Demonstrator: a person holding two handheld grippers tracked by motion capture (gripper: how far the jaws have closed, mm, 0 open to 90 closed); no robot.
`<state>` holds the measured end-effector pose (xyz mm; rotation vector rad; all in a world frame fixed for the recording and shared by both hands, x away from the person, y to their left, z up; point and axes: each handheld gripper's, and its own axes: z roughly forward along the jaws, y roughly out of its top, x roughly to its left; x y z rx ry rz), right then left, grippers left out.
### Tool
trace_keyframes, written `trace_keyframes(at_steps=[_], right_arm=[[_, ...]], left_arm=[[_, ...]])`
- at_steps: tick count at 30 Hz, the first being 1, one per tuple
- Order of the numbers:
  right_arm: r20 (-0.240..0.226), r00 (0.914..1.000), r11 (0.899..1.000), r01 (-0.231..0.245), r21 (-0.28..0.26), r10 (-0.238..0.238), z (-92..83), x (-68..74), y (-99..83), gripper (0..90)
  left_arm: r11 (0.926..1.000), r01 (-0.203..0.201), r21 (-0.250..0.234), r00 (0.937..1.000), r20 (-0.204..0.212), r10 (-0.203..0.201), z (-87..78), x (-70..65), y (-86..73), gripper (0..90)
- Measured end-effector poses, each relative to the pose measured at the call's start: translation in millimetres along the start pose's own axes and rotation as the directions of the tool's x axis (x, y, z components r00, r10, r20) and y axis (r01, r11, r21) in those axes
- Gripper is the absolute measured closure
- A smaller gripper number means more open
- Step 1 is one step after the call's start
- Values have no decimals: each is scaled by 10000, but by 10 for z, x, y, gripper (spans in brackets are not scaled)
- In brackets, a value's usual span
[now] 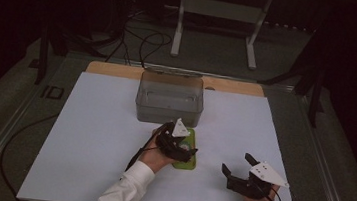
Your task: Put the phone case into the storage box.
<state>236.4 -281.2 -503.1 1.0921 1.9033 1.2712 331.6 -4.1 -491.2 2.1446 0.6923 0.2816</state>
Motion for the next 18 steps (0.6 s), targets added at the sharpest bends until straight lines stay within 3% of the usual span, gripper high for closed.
trace_keyframes(at_steps=[2,5,8,9,11,14,16,18], right_arm=[[19,10000,10000,-13,-8,13,-1,-1,0,89],[67,9999,9999,-98,-81,98,-13,-13,2,89],[85,9999,9999,-98,-101,99,-17,-22,1,90],[85,9999,9999,-116,-101,117,-18,-26,1,90],[83,9999,9999,-119,-105,120,-18,-28,1,89],[89,9999,9999,-110,-107,111,-22,-30,1,90],[123,9998,9998,-157,-128,159,-25,-34,2,89],[141,9998,9998,-154,-124,156,-29,-41,1,89]], left_arm=[[10000,-55,74,9999,159,54,50,-27,3,297],[9995,-6,317,9968,793,-19,172,-69,10,550],[9986,-163,512,9950,992,111,255,-115,9,716],[9974,-246,681,9952,957,180,301,-146,11,716],[9963,-270,820,9933,1138,175,377,-184,9,827],[9926,-463,1123,9922,1204,327,463,-245,4,885],[9888,-467,1415,9942,1023,324,510,-274,-17,889],[9885,-239,1494,9951,984,92,517,-270,-62,893]])
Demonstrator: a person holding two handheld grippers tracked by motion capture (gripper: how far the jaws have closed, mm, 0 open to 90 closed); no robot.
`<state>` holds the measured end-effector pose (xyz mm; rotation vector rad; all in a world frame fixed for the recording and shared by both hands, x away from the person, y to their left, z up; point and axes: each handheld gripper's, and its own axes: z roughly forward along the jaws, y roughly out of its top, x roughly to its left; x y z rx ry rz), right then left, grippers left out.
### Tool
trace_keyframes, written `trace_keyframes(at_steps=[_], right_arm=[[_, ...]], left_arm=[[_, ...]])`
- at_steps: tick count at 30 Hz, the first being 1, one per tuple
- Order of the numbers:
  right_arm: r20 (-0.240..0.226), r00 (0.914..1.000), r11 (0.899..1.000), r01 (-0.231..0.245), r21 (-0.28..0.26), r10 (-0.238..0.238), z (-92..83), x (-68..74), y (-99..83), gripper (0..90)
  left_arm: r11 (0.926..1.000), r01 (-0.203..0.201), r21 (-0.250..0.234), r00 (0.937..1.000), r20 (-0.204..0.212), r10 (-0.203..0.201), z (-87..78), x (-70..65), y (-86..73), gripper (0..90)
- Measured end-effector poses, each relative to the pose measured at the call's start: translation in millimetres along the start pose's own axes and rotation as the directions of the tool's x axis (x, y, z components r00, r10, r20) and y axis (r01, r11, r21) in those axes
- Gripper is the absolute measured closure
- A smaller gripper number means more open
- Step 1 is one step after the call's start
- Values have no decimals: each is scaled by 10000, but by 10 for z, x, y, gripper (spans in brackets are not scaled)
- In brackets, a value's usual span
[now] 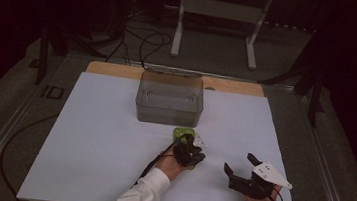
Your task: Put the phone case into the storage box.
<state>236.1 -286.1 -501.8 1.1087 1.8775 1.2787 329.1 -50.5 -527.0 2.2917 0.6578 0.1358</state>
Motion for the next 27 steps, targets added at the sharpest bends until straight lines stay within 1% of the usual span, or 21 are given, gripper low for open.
trace_keyframes(at_steps=[1,3,6,8,14,16,22,24,25,27], right_arm=[[-11,10000,10000,-24,-6,24,-3,-2,0,89],[-7,10000,10000,-27,-5,27,-4,-4,0,90],[5,10000,10000,-4,-1,4,1,-2,-1,89],[-7,10000,10000,17,-3,-17,1,1,-1,89],[6,10000,10000,14,39,-14,6,0,-3,90],[-28,10000,10000,23,69,-23,13,6,-4,90],[-21,10000,10000,27,76,-27,17,9,-4,89],[-25,10000,10000,34,74,-34,15,7,-4,89],[-34,10000,10000,36,74,-36,14,6,-3,90],[-28,10000,10000,35,67,-35,11,4,-3,90]], left_arm=[[10000,75,22,10000,-19,-75,-13,-2,-10,894],[10000,45,55,9999,-167,-44,-54,-10,-50,893],[9994,-140,307,9992,-378,152,-153,1,-122,893],[9991,-168,396,9981,-591,191,-231,26,-187,893],[9989,171,436,9934,-1139,-120,-471,168,-416,892],[9988,305,383,9924,-1202,-257,-507,214,-456,892],[9990,251,367,9923,-1224,-204,-504,217,-455,891],[9996,178,226,9917,-1274,-148,-527,212,-453,890],[9998,170,-91,9909,-1334,-181,-575,207,-447,881],[9981,234,-577,9874,-1553,-322,-680,210,-437,823]])
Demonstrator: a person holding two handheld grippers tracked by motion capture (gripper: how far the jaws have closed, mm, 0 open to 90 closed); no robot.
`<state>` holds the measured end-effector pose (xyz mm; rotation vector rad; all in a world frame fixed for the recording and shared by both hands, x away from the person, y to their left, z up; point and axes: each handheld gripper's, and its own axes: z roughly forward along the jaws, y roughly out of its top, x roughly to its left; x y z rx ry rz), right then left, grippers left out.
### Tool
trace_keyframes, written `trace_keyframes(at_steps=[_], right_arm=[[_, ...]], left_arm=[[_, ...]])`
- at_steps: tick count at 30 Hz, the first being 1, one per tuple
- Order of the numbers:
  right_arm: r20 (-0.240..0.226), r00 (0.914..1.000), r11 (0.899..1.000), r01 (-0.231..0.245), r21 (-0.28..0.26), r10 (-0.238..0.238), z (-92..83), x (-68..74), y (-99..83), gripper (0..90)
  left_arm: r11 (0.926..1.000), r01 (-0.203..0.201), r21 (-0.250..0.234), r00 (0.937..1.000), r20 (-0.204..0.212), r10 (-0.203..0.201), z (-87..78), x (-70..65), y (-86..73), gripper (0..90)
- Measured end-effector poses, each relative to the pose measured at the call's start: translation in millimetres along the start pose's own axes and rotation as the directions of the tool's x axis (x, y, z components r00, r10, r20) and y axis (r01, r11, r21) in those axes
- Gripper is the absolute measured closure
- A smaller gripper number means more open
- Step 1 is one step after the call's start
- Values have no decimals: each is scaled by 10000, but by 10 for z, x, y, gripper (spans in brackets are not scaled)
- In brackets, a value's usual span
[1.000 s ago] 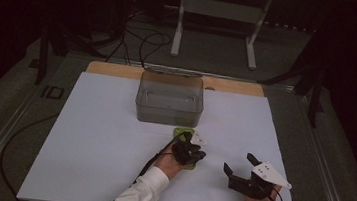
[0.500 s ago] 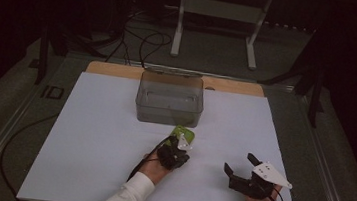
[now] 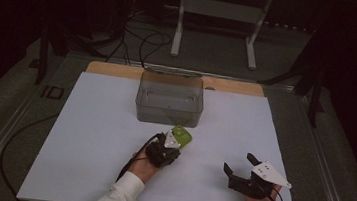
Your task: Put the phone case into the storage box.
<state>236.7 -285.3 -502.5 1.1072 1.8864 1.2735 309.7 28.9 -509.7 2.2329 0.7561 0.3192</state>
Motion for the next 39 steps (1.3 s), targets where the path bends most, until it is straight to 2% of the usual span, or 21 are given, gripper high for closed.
trace_keyframes(at_steps=[2,4,6,8,9,10,12,14,15,16,17,18,20,22,24,25,26,29,35,37,39], right_arm=[[-3,10000,10000,-11,-4,11,-2,-2,0,89],[-15,10000,10000,-8,-2,8,-1,-1,-1,89],[-35,10000,10000,1,-6,-1,2,2,-1,90],[-24,10000,10000,10,4,-10,5,7,-1,89],[-32,10000,10000,24,5,-24,7,9,-1,90],[-41,10000,10000,6,34,-6,7,13,0,89],[-79,10000,10000,39,18,-39,10,14,-1,89],[-111,9999,10000,8,2,-8,12,21,0,89],[-133,9999,10000,2,1,-2,15,23,1,89],[-128,9999,10000,24,-6,-24,21,25,0,89],[-155,9999,10000,59,-2,-59,26,28,-1,89],[-165,9998,10000,56,5,-56,27,34,0,89],[-183,9998,10000,57,-8,-57,29,43,2,89],[-193,9998,10000,54,-4,-54,32,48,3,89],[-227,9997,10000,81,-23,-82,35,52,4,89],[-251,9996,10000,87,-20,-87,36,54,5,89],[-251,9996,9999,104,-19,-104,37,57,6,89],[-286,9995,9998,156,-77,-158,26,66,13,89],[-290,9995,9999,106,-94,-108,17,57,12,89],[-314,9994,9999,116,-88,-119,17,60,11,89],[-337,9993,9998,170,-89,-173,18,62,10,89]], left_arm=[[9981,153,-599,9988,-456,-180,-164,46,6,728],[9922,265,-1214,9941,-1017,-390,-365,117,-19,602],[9812,466,-1875,9847,-1564,-766,-571,201,-76,474],[9710,606,-2315,9752,-1939,-1071,-776,305,-156,377],[9655,675,-2514,9655,-2275,-1268,-903,374,-219,320],[9609,790,-2655,9608,-2368,-1445,-975,417,-260,271],[9515,1086,-2878,9462,-2635,-1877,-1163,527,-384,192],[9418,1308,-3096,9346,-2784,-2213,-1330,616,-523,142],[9388,1411,-3142,9347,-2703,-2309,-1401,650,-595,134],[9369,1518,-3150,9323,-2691,-2416,-1458,676,-666,88],[9372,1585,-3108,9260,-2826,-2504,-1509,696,-735,24],[9331,1622,-3209,9211,-2900,-2599,-1556,703,-811,0],[9331,1560,-3239,9176,-3022,-2583,-1624,704,-960,0],[9362,1505,-3176,9190,-3042,-2509,-1664,694,-1099,0],[9343,1513,-3227,9203,-2991,-2524,-1683,679,-1205,0],[9326,1524,-3270,9183,-3020,-2560,-1685,670,-1240,0],[9331,1540,-3250,9205,-2961,-2550,-1683,661,-1269,0],[9346,1624,-3164,9233,-2855,-2571,-1663,650,-1285,0],[9404,1509,-3049,9204,-3037,-2461,-1653,635,-1282,0],[9401,1525,-3050,9178,-3091,-2491,-1654,635,-1282,0],[9396,1558,-3046,9189,-3043,-2510,-1654,633,-1277,0]])
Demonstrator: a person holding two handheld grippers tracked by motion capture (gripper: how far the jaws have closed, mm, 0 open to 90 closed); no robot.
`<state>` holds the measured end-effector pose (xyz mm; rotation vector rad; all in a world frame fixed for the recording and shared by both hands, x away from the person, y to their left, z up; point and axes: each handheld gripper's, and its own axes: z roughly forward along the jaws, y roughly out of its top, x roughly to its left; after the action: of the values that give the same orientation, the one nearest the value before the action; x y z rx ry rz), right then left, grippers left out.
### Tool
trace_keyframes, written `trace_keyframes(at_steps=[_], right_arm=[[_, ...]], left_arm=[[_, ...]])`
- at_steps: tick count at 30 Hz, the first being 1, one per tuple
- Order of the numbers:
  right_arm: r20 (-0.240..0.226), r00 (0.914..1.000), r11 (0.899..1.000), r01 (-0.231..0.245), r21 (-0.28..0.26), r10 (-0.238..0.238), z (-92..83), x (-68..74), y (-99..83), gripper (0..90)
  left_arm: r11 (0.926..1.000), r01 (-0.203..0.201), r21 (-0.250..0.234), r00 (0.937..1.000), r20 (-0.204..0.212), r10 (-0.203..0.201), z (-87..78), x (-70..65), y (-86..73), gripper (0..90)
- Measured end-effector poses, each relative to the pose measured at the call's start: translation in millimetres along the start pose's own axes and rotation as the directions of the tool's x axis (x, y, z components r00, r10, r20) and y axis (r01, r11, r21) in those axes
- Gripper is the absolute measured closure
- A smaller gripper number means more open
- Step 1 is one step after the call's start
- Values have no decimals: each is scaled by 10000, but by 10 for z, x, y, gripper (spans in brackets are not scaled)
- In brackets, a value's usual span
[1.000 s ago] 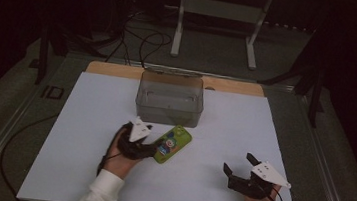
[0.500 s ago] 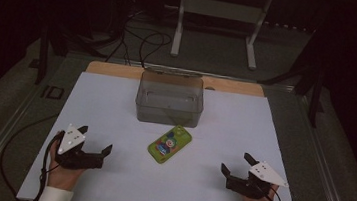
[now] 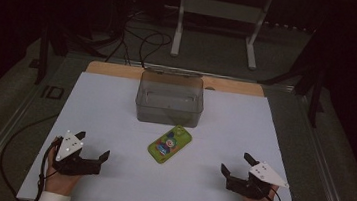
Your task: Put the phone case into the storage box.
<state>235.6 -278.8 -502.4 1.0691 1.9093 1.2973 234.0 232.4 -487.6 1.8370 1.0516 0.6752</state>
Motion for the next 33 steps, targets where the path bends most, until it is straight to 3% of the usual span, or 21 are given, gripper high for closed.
trace_keyframes(at_steps=[13,21,33], right_arm=[[18,10000,10000,-42,24,42,17,14,-5,89],[-3,10000,10000,-71,7,71,9,16,-6,89],[26,10000,10000,-68,27,68,15,17,-5,89]], left_arm=[[9985,-259,480,9995,170,251,84,-95,173,0],[9925,-700,1004,9969,423,660,275,-249,386,0],[9870,-1085,1187,9912,880,984,597,-479,658,0]])
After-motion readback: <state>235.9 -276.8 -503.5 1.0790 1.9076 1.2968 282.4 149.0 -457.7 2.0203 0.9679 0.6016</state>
